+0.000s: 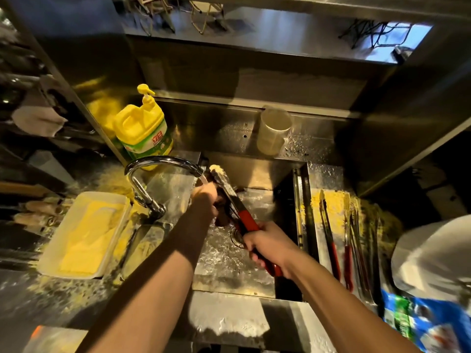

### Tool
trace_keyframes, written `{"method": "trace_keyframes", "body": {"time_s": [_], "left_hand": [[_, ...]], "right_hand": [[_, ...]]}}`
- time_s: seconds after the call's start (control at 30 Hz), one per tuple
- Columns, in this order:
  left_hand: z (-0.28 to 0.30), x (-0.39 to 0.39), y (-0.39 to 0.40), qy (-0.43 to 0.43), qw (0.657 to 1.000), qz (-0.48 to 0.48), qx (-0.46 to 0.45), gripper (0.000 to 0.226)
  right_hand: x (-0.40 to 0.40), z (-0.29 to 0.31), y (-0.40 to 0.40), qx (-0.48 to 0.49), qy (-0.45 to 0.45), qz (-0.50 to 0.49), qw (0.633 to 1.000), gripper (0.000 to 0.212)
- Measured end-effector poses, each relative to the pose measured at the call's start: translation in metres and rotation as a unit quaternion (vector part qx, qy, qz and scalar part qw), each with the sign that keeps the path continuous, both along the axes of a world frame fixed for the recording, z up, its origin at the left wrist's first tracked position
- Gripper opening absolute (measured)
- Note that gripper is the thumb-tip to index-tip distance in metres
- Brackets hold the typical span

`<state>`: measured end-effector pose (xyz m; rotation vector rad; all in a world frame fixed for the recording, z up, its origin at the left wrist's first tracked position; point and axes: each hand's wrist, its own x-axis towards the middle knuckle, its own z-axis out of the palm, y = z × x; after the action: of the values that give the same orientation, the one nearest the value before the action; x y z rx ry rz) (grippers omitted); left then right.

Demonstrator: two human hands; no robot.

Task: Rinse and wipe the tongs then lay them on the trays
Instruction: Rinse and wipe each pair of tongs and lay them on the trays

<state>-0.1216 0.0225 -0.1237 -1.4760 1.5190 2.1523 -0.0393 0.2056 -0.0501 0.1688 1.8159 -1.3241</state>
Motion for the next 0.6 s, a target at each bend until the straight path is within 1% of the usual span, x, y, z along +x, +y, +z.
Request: {"method": "trace_keyframes", "body": {"time_s": [0.07,0.1,0.2,0.27,0.3,0.33,0.37,0.4,0.47,0.5,0.53,0.6], "left_hand": [[-0.002,-0.004,-0.012,0.003,0.999,0.04,-0.014,0.036],[-0.001,-0.003,-0.015,0.007,0.999,0.04,-0.02,0.042],[-0.006,0.003,-0.021,0.026,0.999,0.019,-0.022,0.05],[-0.008,0.009,-0.021,0.029,0.997,0.064,-0.029,0.049],[-0.009,0.013,-0.018,0.026,0.997,0.07,-0.017,0.043],[-0.008,0.018,-0.012,0.03,0.998,0.049,0.013,0.03],[-0.004,0.025,-0.003,0.046,0.997,0.017,0.051,0.017],[-0.001,0.033,0.004,0.065,0.994,-0.002,0.085,0.012],[0.002,0.044,0.011,0.093,0.987,-0.025,0.131,0.022],[0.002,0.047,0.012,0.111,0.982,-0.038,0.149,0.031],[0.002,0.05,0.013,0.129,0.977,-0.049,0.164,0.036],[0.004,0.053,0.013,0.139,0.973,-0.058,0.174,0.036]], "right_hand": [[0.0,0.002,0.017,-0.017,-0.009,0.009,1.0,0.03],[0.001,0.002,0.027,-0.026,-0.018,0.008,0.999,0.028],[0.0,0.002,0.054,-0.042,-0.029,-0.026,0.998,0.029],[-0.004,0.002,0.064,-0.038,-0.021,-0.06,0.997,0.029],[-0.007,0.003,0.067,-0.048,-0.025,-0.074,0.996,0.026],[-0.009,0.003,0.067,-0.062,-0.031,-0.083,0.994,0.022],[-0.012,0.004,0.067,-0.071,-0.034,-0.086,0.993,0.022],[-0.013,0.005,0.065,-0.069,-0.033,-0.084,0.993,0.031],[-0.015,0.004,0.06,-0.051,-0.025,-0.071,0.996,0.059],[-0.015,0.004,0.058,-0.044,-0.017,-0.065,0.997,0.066],[-0.015,0.004,0.054,-0.037,-0.007,-0.06,0.997,0.067],[-0.013,0.002,0.048,-0.03,0.014,-0.054,0.998,0.056]]}}
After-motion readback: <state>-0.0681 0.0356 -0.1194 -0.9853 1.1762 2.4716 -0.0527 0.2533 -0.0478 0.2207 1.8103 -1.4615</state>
